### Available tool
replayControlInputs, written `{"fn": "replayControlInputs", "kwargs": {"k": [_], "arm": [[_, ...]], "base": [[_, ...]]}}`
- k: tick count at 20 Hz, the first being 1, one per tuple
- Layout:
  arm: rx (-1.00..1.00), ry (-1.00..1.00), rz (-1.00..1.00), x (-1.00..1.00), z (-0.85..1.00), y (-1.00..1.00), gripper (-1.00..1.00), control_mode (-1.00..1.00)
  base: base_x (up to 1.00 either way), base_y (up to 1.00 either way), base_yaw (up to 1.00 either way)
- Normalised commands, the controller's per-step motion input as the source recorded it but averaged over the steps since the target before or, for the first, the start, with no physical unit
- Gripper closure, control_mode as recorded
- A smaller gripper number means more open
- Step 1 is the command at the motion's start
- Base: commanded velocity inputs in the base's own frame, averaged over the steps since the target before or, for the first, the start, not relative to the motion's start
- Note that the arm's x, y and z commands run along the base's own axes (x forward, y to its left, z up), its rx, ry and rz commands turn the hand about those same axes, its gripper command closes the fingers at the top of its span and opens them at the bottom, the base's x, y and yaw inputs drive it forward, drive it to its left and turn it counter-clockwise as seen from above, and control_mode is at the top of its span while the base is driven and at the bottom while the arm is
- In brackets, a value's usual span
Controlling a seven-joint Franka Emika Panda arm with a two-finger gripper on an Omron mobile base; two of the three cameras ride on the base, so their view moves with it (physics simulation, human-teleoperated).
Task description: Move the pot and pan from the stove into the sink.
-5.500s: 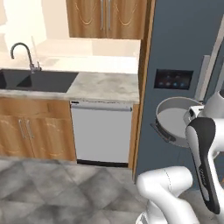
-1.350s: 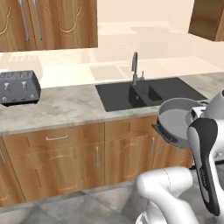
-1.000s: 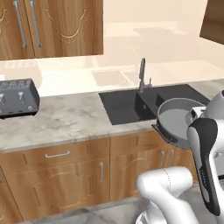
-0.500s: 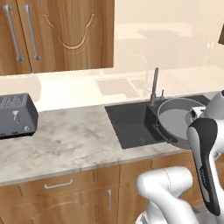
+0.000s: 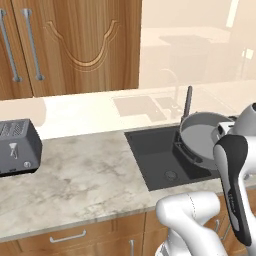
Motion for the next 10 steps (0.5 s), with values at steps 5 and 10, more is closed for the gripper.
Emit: {"fn": "replayControlInputs", "kwargs": {"k": [5,10], "arm": [[0.0,0.0,0.0,0.0,0.0,0.0,1.0,-1.0],[0.0,0.0,0.0,0.0,0.0,0.0,1.0,-1.0]], "base": [[0.0,0.0,0.0],[0.0,0.0,0.0]]}}
